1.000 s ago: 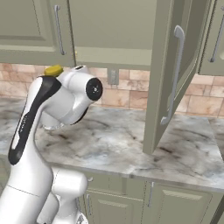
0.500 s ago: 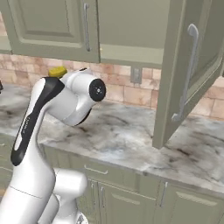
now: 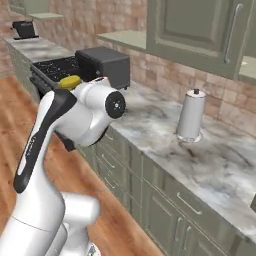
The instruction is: The dining table condiment station is running low on mustard. Refill the condiment station by opening the cabinet and taking the mustard from the cabinet and placing it on the dining table.
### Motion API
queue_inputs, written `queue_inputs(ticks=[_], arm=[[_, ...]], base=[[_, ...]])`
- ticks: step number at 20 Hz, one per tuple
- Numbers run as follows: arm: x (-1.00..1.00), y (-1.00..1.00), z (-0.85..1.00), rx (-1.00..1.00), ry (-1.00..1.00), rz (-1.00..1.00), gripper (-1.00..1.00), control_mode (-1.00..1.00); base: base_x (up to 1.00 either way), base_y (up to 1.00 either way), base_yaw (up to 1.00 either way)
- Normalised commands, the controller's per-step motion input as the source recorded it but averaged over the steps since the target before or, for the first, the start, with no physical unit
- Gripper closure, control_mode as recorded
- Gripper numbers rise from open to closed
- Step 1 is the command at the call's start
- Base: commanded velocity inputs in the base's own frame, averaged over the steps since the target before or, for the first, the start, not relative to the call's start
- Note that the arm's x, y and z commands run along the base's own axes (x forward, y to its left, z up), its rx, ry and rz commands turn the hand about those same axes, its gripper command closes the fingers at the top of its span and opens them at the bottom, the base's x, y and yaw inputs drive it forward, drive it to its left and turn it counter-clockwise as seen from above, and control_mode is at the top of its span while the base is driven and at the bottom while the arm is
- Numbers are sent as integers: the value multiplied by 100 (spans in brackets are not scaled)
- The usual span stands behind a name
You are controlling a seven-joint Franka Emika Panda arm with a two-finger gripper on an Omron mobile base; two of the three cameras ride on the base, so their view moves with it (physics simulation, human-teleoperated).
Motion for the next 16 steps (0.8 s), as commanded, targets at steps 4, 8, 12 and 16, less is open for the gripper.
queue_inputs(ticks=[4,8,12,16], arm=[[0,0,0,0,0,0,100,100],[0,0,0,0,0,0,100,100],[0,0,0,0,0,0,100,100],[0,0,0,0,0,0,100,100]], base=[[0,35,92],[10,29,87],[25,29,81],[34,33,77]])
